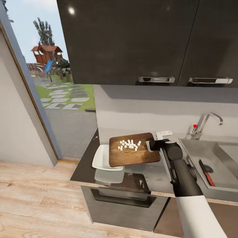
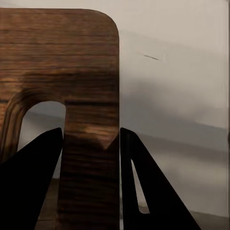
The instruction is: In the kitchen, take the Vidalia onion out of the sink, dice it on the chopping board with the paring knife, put the diced onion into the bowl on the countertop, then place both the paring knife and the chopping board into the sink.
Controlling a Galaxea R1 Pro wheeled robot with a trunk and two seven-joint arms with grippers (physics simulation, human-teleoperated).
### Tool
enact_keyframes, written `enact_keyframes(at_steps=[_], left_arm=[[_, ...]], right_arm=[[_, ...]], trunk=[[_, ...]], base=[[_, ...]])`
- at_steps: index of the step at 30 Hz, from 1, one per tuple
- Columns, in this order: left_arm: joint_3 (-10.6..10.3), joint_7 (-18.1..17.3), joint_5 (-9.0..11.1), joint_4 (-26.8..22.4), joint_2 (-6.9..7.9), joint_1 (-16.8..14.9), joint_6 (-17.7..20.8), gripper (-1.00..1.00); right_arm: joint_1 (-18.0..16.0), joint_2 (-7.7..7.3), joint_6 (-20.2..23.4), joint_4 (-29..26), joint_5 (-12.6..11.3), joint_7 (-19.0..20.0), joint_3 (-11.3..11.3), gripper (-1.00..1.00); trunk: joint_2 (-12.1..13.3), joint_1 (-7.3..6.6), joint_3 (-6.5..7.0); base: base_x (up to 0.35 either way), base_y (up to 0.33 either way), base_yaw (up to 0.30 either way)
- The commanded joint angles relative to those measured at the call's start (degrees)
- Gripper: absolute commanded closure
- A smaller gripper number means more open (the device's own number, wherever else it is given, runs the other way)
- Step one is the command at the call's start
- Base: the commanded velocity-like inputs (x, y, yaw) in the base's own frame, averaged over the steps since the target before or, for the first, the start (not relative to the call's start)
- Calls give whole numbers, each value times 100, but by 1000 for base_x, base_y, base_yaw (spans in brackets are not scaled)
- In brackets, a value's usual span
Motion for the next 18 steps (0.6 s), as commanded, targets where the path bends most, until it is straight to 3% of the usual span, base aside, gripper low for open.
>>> enact_keyframes(at_steps=[1,18], left_arm=[[38,-54,-12,-7,-9,1,-3,-100],[35,-54,-12,10,-9,1,-3,-100]], right_arm=[[-6,-4,26,-3,36,38,1,100],[-6,-13,20,-3,31,46,-10,100]], trunk=[[-12,4,-12],[-12,4,-12]], base=[[0,0,0],[0,0,0]])
